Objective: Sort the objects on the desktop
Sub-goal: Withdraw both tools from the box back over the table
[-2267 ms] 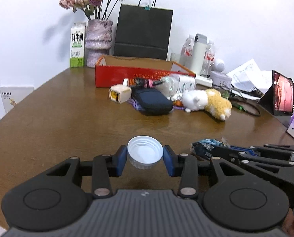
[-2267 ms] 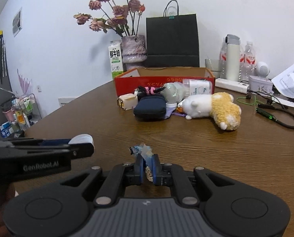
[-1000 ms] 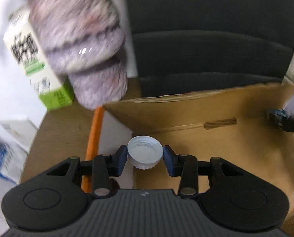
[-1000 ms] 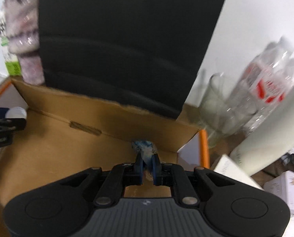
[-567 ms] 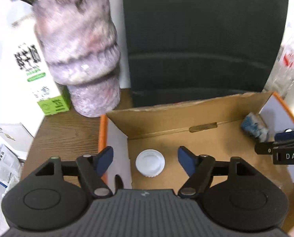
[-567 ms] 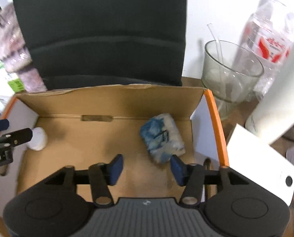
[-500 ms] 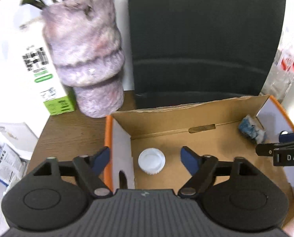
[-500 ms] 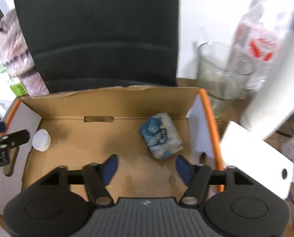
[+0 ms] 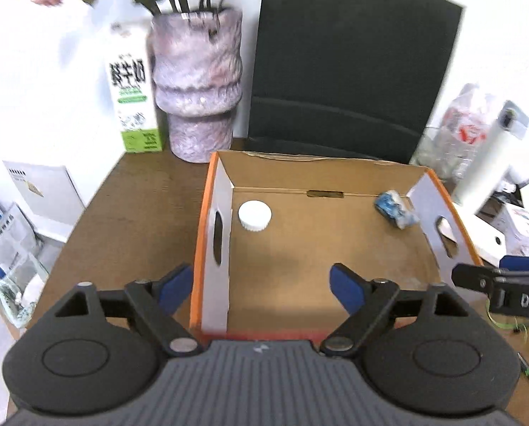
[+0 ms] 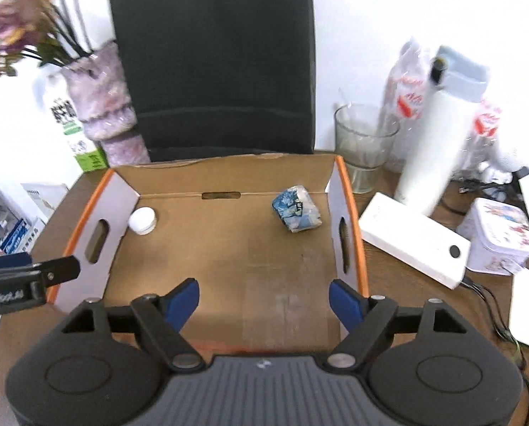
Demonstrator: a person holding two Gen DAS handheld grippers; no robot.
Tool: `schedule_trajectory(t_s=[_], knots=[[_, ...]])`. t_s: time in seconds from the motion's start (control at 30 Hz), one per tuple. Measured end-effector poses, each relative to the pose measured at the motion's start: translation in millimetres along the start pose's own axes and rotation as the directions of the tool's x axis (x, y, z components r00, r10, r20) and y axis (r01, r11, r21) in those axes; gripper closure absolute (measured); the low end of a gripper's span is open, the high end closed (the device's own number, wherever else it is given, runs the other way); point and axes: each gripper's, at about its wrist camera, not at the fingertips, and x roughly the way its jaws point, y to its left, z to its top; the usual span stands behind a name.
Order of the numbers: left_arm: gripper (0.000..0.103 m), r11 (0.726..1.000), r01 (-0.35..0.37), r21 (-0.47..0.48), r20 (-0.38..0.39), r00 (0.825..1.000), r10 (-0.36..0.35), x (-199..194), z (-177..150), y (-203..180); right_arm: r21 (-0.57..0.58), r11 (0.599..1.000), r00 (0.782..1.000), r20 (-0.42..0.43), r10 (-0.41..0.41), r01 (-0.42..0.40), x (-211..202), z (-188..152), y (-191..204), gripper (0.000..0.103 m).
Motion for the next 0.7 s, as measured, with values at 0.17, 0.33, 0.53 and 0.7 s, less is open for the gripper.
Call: schedule_trajectory(t_s=[0.17,0.33,0.53,0.7], knots=[[0.004,1.0,0.005,-0.005,0.134,0.991,-0.004,-62,-67,10,-0.025,0.999,0.99,0.141,-0.017,0.021,-50,-67,-3,0.022],[0.0,0.998,0.053,-0.026,0.2,0.979,-0.047,-104,-164,25,-0.047,0.999,0.959,0.283,-0.008,0.022,-101,-167,1,0.012],[0.0,0.997,0.071,0.002,0.229,0.971,-0.069,-125,-284,30,-0.048,0.999,0.947,0.32,0.038,-0.024,-123,-287,20,0.012],[0.0,0.998,0.064,0.03,0.291,0.954,-0.069,-137,-326,27,-0.126,0.991,0.935,0.355,0.009,0.038,-125,-340,43,0.012]])
